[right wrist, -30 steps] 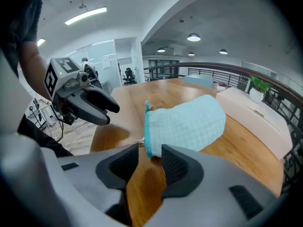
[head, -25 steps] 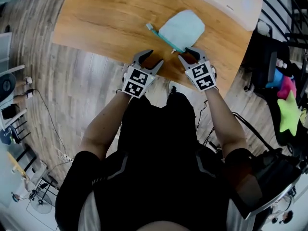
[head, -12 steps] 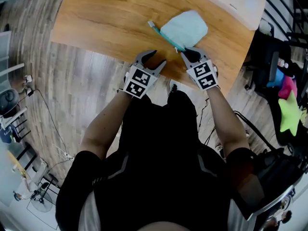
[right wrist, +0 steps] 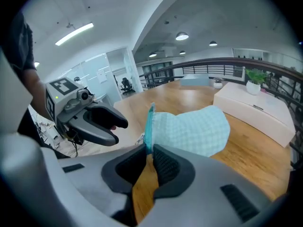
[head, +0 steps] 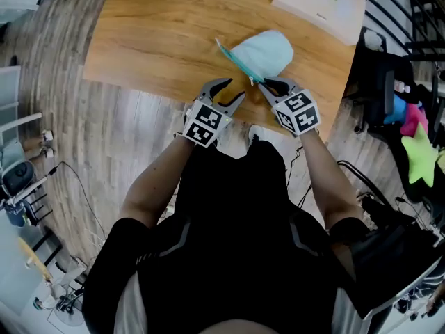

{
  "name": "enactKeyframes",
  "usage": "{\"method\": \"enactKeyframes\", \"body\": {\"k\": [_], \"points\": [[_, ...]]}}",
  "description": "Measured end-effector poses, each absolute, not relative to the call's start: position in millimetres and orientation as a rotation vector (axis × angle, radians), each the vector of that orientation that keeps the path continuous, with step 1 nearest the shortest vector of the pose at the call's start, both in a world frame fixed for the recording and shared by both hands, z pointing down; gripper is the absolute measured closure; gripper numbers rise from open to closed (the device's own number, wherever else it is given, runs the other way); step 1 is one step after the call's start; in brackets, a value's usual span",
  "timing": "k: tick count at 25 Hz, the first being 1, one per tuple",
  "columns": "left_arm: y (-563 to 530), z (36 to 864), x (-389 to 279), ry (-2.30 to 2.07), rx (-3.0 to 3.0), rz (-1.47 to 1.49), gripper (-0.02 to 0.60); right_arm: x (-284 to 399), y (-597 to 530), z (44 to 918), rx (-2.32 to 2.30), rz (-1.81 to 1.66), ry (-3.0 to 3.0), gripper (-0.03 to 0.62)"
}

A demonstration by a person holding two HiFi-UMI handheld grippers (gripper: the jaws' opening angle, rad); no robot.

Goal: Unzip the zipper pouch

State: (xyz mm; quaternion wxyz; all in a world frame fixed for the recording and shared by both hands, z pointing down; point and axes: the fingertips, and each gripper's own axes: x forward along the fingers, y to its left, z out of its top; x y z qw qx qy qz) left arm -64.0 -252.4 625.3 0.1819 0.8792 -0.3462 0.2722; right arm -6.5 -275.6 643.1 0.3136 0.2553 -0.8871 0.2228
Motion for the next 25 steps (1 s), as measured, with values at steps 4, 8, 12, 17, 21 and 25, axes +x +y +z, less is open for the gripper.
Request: {"method": "enactKeyframes", "body": {"k": [4,8,12,17,21,25], "points": [[-261.2,599.6,-60.9,-0.986,2.55,0.735,0.37,-6.4,-280.0,614.7,0.736,0.638,-2.371,0.542],[-266.6,574.1,-56.0,-0.967,2.626,0.729,0.37,-2.8,-282.2,589.9,0.805,0.714,-2.382,0.542],[-269.0,553.3,-44.0,-0.907,2.748,0.76,0.38,0.7,-282.6,566.9,0.857,0.76,-2.385,0.542],[-270.3,530.1,-32.1,-0.871,2.844,0.75,0.382,2.1,-277.9,541.6,0.907,0.826,-2.386,0.542],[-267.1,514.5,-22.2,-0.849,2.941,0.777,0.383,1.8,-272.6,524.4,0.918,0.822,-2.409,0.543],[-263.1,499.6,-18.7,-0.813,2.993,0.753,0.418,0.3,-265.1,509.4,0.902,0.785,-2.424,0.543]]}}
